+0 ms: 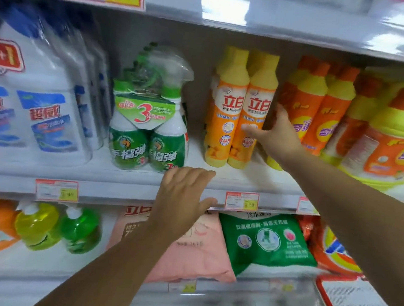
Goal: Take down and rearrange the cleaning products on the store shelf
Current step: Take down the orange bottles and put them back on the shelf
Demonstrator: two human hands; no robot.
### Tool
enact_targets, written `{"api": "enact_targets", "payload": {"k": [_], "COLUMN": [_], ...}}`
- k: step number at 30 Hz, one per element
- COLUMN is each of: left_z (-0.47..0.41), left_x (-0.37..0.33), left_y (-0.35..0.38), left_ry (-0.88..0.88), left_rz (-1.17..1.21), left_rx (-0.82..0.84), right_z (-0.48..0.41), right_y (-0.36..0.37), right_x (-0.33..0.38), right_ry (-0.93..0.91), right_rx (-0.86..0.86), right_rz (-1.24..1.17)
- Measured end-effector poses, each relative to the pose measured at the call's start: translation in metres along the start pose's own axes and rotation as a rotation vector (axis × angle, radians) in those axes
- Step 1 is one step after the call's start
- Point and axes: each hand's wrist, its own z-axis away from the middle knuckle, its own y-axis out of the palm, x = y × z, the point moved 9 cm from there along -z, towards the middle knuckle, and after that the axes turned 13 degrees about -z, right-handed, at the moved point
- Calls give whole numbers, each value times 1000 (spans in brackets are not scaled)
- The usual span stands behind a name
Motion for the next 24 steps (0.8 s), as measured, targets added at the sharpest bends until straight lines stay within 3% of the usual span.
{"api": "enact_targets", "payload": {"k": [8, 13, 20, 24], "left_z": [-4, -20, -20, -4], "left_x": [-1, -35, -113, -136], "left_y": [-8, -40, -82, -87], "left_ry": [-51, -41, -51, -105], "left_rz": [80, 300, 755, 787], "left_rx": [109, 283, 534, 579], "right_z": [34, 98, 163, 184], "right_y": [-3, -37, -91, -122], "right_x": [12, 38, 56, 50], "right_ry": [-124, -209, -49, 24], "right_rx": [35, 93, 166, 124], "right_rz": [-32, -139, -410, -516]}}
